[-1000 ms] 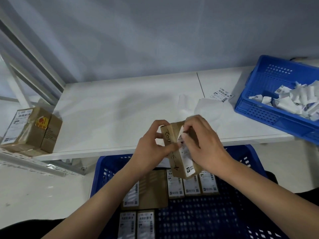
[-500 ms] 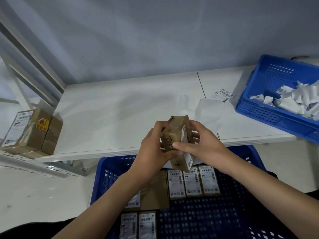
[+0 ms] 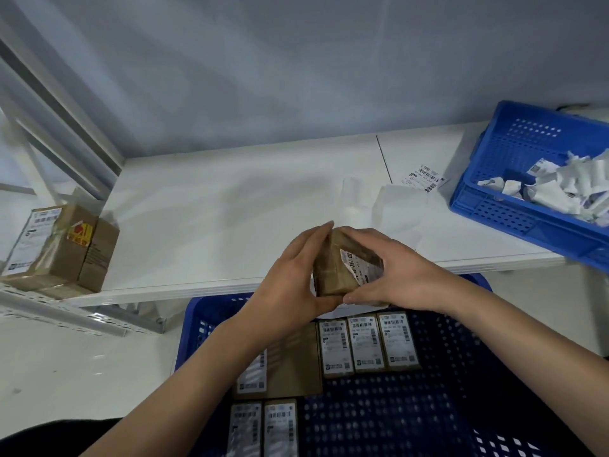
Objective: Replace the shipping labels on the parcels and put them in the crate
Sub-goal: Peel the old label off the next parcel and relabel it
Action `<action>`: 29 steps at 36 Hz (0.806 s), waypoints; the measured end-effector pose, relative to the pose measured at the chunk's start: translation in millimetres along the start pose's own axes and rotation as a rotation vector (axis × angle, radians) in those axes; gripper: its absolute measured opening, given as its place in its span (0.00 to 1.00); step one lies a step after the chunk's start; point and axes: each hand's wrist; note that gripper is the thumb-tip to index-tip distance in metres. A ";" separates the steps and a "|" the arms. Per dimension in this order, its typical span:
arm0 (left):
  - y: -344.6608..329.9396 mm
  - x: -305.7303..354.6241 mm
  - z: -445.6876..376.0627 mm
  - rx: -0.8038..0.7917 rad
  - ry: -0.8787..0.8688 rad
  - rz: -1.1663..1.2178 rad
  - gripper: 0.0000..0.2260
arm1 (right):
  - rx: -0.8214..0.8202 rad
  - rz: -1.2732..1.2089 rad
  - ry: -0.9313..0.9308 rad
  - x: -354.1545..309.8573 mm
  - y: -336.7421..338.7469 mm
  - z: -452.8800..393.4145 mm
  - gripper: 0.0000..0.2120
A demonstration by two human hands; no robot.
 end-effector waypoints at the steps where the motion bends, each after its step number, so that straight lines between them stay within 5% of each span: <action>1: 0.1 0.8 0.3 -0.005 0.006 0.008 0.47 | -0.011 0.009 0.012 -0.5 0.6 0.5 0.47; 7: 0.9 -0.8 -0.8 0.042 0.060 -0.017 0.46 | 0.099 -0.061 0.013 -2.6 -0.9 0.7 0.45; 10: -0.8 -3.5 -0.8 0.065 0.082 -0.051 0.46 | 0.222 -0.011 0.034 -3.0 -2.9 0.0 0.28; 15: -4.3 -4.0 -0.3 0.079 0.063 -0.097 0.46 | 0.171 0.010 0.018 -3.3 -8.1 2.9 0.05; 29: -4.2 -4.4 -0.5 0.117 -0.038 -0.023 0.34 | 0.246 0.061 -0.036 -11.8 -9.6 6.4 0.05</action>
Point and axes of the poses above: each hand's wrist, its own z-axis away from the middle knuckle, its own y-axis out of the back of the hand, x = y × z, and after that the axes turned 4 degrees about -y, right-handed
